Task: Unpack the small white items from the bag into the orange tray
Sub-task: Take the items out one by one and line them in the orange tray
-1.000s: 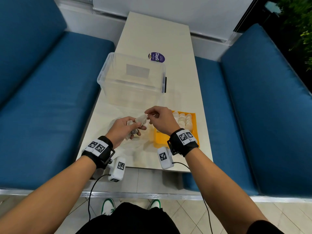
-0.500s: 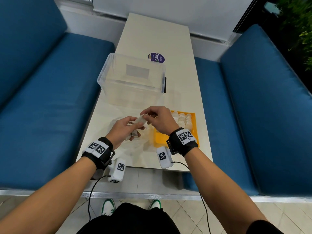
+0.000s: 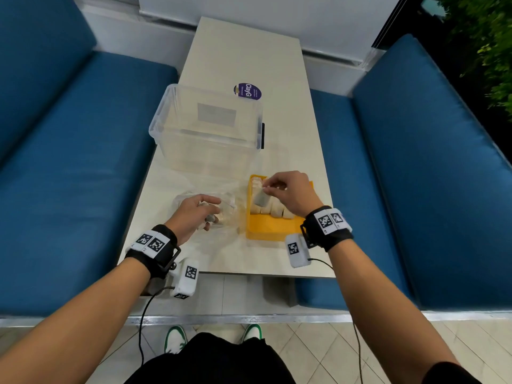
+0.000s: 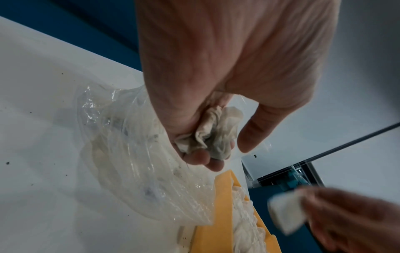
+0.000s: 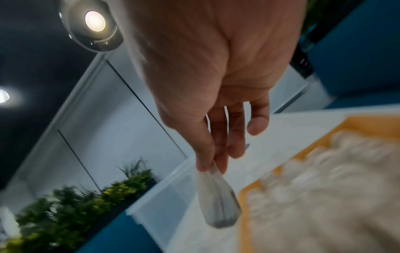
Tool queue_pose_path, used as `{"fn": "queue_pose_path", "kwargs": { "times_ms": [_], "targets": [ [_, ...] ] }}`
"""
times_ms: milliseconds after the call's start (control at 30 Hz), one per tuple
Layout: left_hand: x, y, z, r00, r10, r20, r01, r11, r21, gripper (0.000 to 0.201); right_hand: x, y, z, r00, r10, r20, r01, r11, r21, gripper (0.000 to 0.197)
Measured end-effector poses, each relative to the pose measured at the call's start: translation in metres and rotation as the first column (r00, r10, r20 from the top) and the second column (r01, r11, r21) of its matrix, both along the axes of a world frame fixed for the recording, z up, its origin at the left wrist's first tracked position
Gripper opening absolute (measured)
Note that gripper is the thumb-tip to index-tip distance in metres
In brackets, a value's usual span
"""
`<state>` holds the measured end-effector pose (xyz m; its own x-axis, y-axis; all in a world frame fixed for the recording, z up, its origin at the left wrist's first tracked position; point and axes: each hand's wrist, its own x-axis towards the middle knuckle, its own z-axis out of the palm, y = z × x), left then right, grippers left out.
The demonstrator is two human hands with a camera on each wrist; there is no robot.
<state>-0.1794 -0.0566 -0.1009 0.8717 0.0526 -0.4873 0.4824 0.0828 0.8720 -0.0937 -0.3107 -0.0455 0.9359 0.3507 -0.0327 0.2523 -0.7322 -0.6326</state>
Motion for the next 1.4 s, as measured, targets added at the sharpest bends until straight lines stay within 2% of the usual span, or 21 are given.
{"fn": "queue_pose_path", "kwargs": {
  "times_ms": [167, 333, 467, 567, 633, 900, 1133, 1267, 1400],
  "targets": [
    [0.004, 0.005, -0.003, 1.000, 0.009, -0.014, -0.009, 1.000, -0.011, 0.021, 0.008, -0.055, -0.018, 0.996, -0.037, -0.085, 0.007, 0.943, -0.332, 0.006],
    [0.005, 0.004, -0.006, 1.000, 0.011, -0.021, -0.011, 1.000, -0.012, 0.024, 0.012, -0.077, -0.036, 0.993, -0.062, -0.097, 0.004, 0.857, -0.516, 0.009],
    [0.006, 0.005, -0.006, 1.000, 0.016, -0.020, -0.016, 1.000, -0.003, 0.023, 0.016, -0.079, -0.043, 1.000, 0.016, 0.001, -0.012, 0.762, -0.647, 0.007],
    [0.007, 0.007, -0.005, 0.999, 0.030, -0.021, -0.030, 1.000, 0.003, 0.023, 0.021, -0.078, -0.045, 0.992, 0.114, 0.057, -0.033, 0.658, -0.753, 0.014],
    [0.007, 0.008, -0.004, 0.999, 0.042, -0.025, -0.042, 0.999, -0.001, 0.024, 0.026, -0.078, -0.046, 0.989, 0.130, 0.071, -0.027, 0.631, -0.775, 0.015],
    [0.009, 0.009, -0.002, 1.000, 0.026, -0.013, -0.025, 0.999, 0.042, 0.036, 0.035, -0.077, -0.049, 0.990, 0.097, 0.102, 0.013, 0.660, -0.751, 0.011],
    [0.008, 0.012, -0.007, 1.000, 0.001, 0.022, -0.001, 1.000, 0.013, 0.032, 0.035, -0.076, -0.050, 0.996, 0.041, 0.081, 0.026, 0.726, -0.687, 0.013],
    [0.008, 0.013, -0.008, 0.999, 0.003, 0.039, -0.003, 1.000, 0.003, 0.027, 0.034, -0.071, -0.046, 0.996, -0.005, 0.087, 0.056, 0.801, -0.596, 0.016],
    [0.009, 0.009, -0.006, 0.999, 0.007, 0.045, -0.006, 1.000, -0.025, 0.017, 0.029, -0.043, -0.034, 0.992, 0.012, 0.125, 0.038, 0.921, -0.388, 0.011]
  ]
}}
